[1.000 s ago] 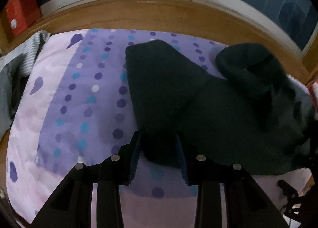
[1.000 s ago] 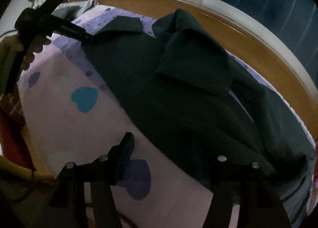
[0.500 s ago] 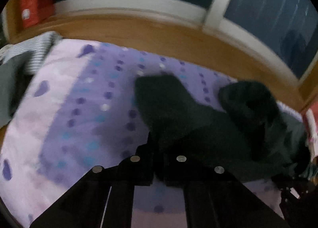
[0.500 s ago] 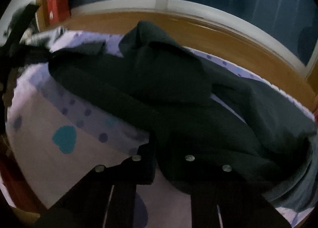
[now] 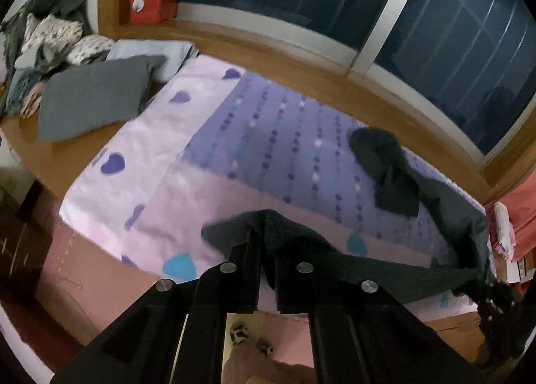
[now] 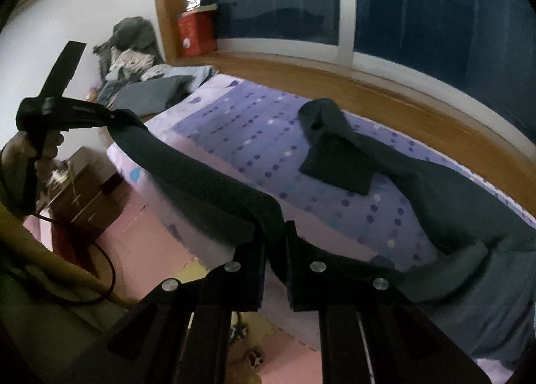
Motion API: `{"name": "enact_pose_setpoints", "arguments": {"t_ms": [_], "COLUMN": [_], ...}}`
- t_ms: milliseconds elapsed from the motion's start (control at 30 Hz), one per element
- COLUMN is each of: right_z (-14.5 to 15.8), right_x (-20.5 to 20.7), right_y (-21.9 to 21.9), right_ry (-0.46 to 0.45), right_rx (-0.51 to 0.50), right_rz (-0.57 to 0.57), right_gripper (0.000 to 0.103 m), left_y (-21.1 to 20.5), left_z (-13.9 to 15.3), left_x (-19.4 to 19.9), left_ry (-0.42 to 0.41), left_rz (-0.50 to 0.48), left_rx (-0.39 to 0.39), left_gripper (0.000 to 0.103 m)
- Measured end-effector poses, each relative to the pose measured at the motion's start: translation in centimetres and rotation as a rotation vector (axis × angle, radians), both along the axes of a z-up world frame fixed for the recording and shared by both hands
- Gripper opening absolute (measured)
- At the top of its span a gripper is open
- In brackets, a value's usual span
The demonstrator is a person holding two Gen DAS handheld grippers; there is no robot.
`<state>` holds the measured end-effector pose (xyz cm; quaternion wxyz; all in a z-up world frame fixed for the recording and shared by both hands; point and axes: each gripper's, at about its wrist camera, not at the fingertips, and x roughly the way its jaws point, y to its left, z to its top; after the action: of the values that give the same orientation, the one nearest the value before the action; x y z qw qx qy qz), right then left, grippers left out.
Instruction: Fold clothes
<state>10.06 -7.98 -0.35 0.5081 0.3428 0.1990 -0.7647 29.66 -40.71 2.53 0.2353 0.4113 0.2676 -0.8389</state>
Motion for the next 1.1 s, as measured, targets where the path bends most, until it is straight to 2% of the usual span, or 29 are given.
{"name": "enact_pose_setpoints", "arguments": {"t_ms": [67,200,300,367,433,533,567,600,667,700,767,900,1000,1100], "right_z": [-1.6,-7.3,-10.5,-11.0,-11.1,-11.2,-11.2,-11.3,-11.4,-11.5,-11.5,-11.0,-9.1,-6.6], "right_x": [-1.3,-6.2,-8.6,-8.9,-8.2,-8.0,-8.0,-8.0,-9.0,-9.4,-9.7,-8.6,-7.5,-6.8], "right_y": [-1.3,-5.5,-7.5,-8.1,-8.5,-8.5,-8.5,-8.4,-7.7,-7.4,-7.1,-8.4,-8.7,-9.0], "right_ry": [-0.015,-0.099,-0.112,-0.074,-0.025,0.024,0.036,0.047,-0.001,-0.025,-0.061,-0.009,-0.011,0.02], "right_rx": [0.02,0.095,0.107,0.101,0.111,0.125,0.128,0.131,0.113,0.105,0.092,0.163,0.137,0.063], "right_rz": [0.0,-0.124,-0.216,-0.252,-0.264,-0.297,-0.312,-0.328,-0.411,-0.452,-0.504,-0.606,-0.656,-0.694], "right_gripper": [0.009,0.009,0.011,0.016,0.018,0.024,0.032,0.045,0.063,0.066,0.066,0.065,0.065,0.065], "left_y": [-0.6,-2.4,-3.2,-3.7,-4.1,-4.4,-4.6,-4.8,-5.5,-5.9,-7.2,-11.7,-14.4,-15.0], "left_z": [-1.9,-5.5,-5.4,-5.3,-5.1,-4.8,-4.7,-4.6,-4.3,-4.1,-3.4,-2.3,-2.8,-4.2], "left_x": [-1.6,-5.1,-5.2,-5.2,-5.2,-5.2,-5.2,-5.2,-4.8,-4.6,-4.1,-4.0,-5.4,-7.4], "left_ry": [-0.038,-0.117,-0.114,-0.111,-0.107,-0.098,-0.08,-0.061,-0.011,0.015,0.05,0.089,0.039,-0.034], "left_rz": [-0.009,-0.054,-0.077,-0.092,-0.119,-0.188,-0.226,-0.261,-0.348,-0.393,-0.462,-0.523,-0.542,-0.575], "left_rx": [0.003,0.039,0.048,0.053,0.054,0.061,0.093,0.119,0.186,0.22,0.249,0.256,0.197,0.162], "left_gripper": [0.006,0.012,0.021,0.026,0.038,0.04,0.04,0.04,0.04,0.04,0.04,0.042,0.044,0.044]}}
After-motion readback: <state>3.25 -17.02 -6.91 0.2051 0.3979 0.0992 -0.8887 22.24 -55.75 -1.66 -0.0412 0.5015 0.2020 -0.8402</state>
